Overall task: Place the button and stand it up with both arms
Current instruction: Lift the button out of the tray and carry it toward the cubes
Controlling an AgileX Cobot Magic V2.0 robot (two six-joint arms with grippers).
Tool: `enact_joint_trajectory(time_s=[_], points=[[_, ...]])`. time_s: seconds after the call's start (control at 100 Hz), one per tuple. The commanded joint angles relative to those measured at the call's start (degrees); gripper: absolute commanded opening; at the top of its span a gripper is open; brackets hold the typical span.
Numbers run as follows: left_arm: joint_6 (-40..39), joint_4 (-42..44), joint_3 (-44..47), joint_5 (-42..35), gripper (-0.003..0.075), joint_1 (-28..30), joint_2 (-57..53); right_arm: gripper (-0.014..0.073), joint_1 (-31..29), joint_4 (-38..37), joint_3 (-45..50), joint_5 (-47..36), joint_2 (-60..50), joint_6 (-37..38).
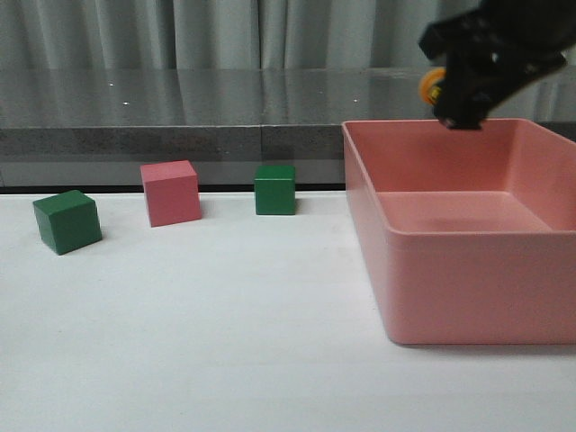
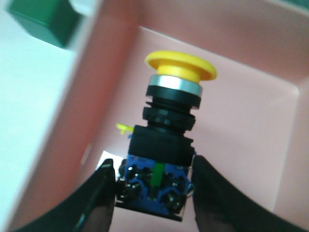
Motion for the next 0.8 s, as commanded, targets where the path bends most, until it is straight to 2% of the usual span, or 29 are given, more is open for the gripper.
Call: enact_joint_trajectory(time_s=[0.0, 0.08, 0.19, 0.46, 0.63, 0.79], points=[[-0.52, -0.59, 2.62, -4.80, -0.0020, 0.06, -1.82, 0.0181, 4.94, 1.15, -4.48, 0.45, -3.23, -4.47], [-0.52, -0.59, 2.62, -4.80, -0.0020, 0.06, -1.82, 0.0181, 9.96, 2.15, -6.27, 0.87, -2.46, -9.93], [-0.52, -0.59, 2.62, -4.80, -0.0020, 0.06, -1.82, 0.0181, 15.10, 5.52, -7.74, 0.08, -0.15, -21.52], [-0.52, -0.59, 2.62, -4.80, -0.0020, 0.06, -1.82, 0.0181, 19.60, 16.53, -12.71, 1.53, 11.64, -49.79], [-0.52, -0.59, 2.62, -4.80, -0.0020, 0.06, -1.82, 0.0181, 21.39, 18.67, -16.40, 3.68, 19.01, -59.46], [-0.52, -0.59, 2.62, -4.80, -0.0020, 0.06, -1.82, 0.0181, 22.46, 18.67, -18.74, 4.09, 23.16, -61.98]])
